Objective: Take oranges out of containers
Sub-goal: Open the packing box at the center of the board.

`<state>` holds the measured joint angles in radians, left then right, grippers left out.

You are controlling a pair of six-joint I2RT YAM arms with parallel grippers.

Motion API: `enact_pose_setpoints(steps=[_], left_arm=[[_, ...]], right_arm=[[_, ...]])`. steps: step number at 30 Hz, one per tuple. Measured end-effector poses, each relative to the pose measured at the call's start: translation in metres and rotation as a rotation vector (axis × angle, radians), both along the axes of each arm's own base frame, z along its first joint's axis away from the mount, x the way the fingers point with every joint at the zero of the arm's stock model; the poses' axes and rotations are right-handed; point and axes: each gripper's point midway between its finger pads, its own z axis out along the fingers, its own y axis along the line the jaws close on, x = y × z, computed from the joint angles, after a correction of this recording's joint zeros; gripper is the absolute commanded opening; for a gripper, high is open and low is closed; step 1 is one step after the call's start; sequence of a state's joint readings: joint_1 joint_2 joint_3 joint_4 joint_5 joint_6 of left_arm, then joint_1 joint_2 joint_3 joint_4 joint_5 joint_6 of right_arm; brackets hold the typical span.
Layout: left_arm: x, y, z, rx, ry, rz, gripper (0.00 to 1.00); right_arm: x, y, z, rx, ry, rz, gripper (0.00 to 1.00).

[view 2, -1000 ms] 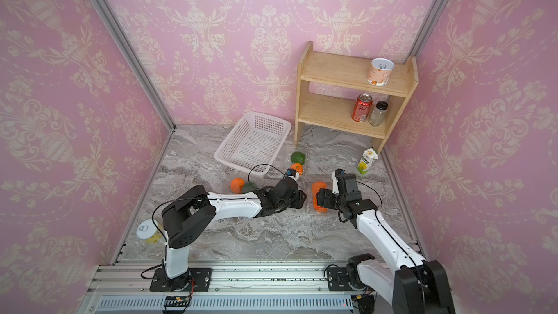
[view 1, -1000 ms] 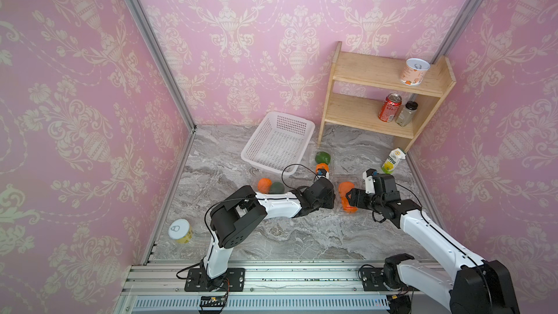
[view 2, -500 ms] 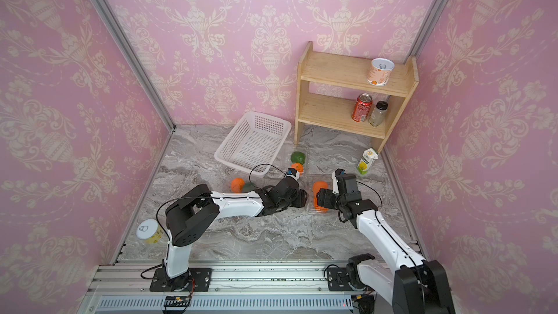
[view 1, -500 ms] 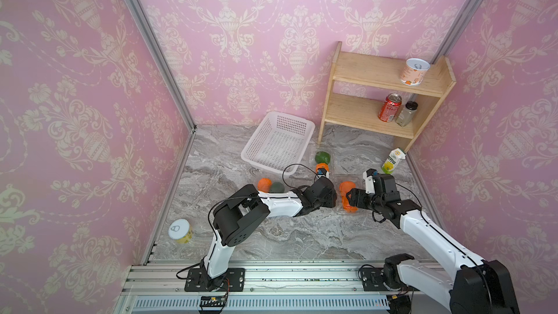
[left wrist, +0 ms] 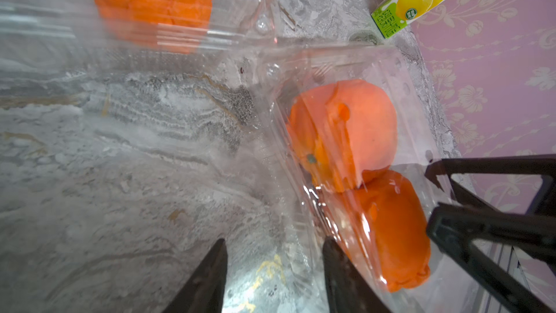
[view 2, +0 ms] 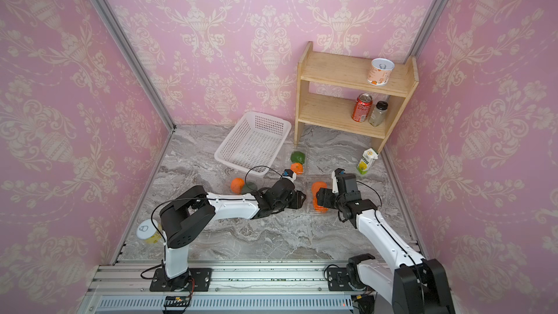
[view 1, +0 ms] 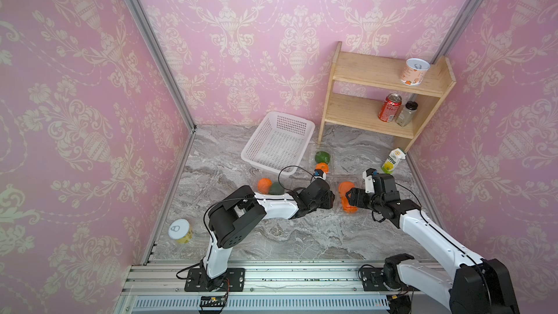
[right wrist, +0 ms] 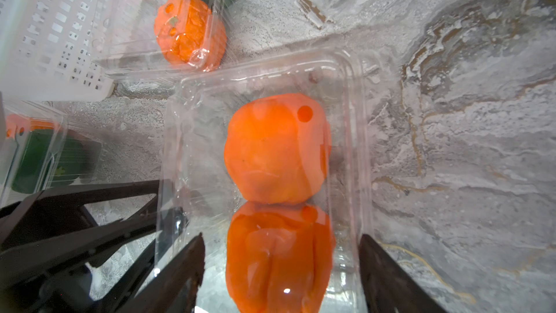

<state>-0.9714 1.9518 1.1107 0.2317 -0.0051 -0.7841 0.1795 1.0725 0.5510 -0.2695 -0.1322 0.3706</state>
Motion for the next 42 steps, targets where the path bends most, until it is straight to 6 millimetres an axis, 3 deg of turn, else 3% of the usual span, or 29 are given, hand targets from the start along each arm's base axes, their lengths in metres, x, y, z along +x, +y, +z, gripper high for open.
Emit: enact_pose_setpoints(steps=[42], left_arm=[[-0.005, -0.007, -0.006, -0.121, 0.006, -0.010, 0.65]], right_arm=[[0.006, 0.000, -0.008, -0.006, 0.010, -0.004, 0.80]])
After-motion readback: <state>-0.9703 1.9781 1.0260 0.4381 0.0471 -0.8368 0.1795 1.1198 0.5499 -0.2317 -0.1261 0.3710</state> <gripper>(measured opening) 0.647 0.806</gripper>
